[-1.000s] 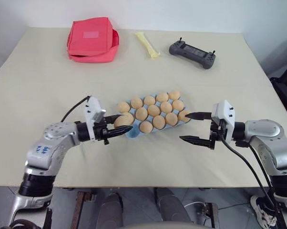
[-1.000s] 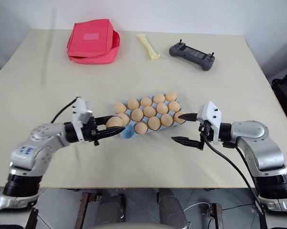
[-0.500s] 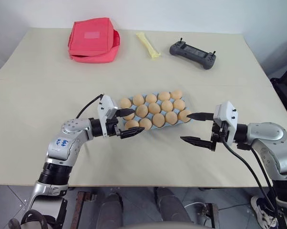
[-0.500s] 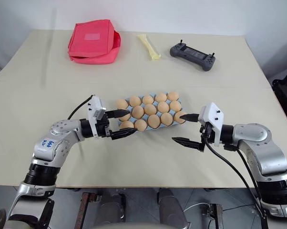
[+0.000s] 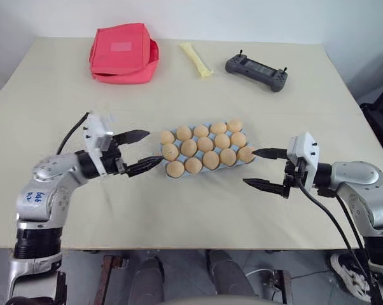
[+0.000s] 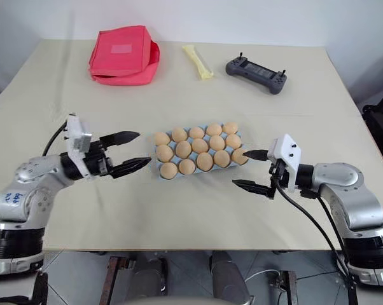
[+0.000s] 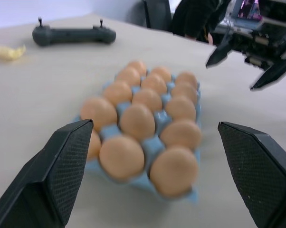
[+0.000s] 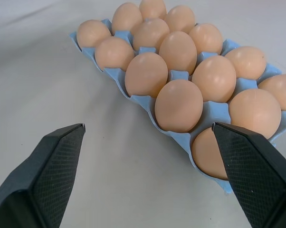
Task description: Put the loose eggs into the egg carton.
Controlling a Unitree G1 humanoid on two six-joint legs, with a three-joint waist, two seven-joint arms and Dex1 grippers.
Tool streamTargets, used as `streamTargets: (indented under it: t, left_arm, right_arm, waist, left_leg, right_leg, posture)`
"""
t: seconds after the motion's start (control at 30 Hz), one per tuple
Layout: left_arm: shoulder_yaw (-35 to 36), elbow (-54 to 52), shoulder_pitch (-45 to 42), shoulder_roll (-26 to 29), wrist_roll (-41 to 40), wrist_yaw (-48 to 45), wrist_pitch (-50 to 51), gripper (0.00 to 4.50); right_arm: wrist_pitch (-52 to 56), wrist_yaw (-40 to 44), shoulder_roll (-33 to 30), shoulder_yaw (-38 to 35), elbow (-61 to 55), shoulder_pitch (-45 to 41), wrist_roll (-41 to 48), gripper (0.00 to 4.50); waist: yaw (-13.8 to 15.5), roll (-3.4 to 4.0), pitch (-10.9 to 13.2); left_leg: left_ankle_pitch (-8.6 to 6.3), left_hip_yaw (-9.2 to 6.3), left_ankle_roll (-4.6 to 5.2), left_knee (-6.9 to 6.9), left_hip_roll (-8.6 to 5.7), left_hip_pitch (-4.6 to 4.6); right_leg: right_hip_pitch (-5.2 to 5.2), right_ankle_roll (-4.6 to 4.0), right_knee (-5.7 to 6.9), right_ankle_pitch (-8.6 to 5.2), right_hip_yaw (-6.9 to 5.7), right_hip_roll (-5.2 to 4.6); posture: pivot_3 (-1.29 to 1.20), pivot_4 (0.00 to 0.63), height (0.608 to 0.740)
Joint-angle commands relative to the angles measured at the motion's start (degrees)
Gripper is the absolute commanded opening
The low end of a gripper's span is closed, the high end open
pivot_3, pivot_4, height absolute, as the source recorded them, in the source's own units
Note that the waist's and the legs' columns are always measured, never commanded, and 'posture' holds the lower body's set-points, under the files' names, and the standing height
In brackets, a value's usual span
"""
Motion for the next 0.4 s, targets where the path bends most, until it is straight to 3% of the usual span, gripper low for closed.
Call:
streamTargets:
  t: [0.03, 0.4]
  left_arm:
    - [3.1, 0.4, 1.8, 1.7, -1.8, -2.3, -1.5, 4.49]
    - [6.5, -0.5, 5.9, 2.5, -2.3, -2.8, -2.3, 4.49]
  right_arm:
    - [-1.7, 0.1, -0.8, -3.3, 1.2, -0.2, 0.5, 4.50]
    - [-1.7, 0.0, -1.4, -6.7, 0.5, 2.7, 0.9, 4.50]
  waist:
    - [0.0, 0.00, 0.0]
    - [0.1, 0.00, 0.0]
  left_leg:
    - [0.00, 0.01, 0.00, 0.00, 0.00, -0.01]
    - [0.00, 0.00, 0.00, -0.05, 0.00, -0.01]
  right_leg:
    - [0.00, -0.01, -0.01, 0.00, 0.00, -0.01]
    - [-0.01, -0.06, -0.02, -0.03, -0.01, -0.01]
  posture:
    - [0.00, 0.150, 0.740]
    - [0.00, 0.150, 0.740]
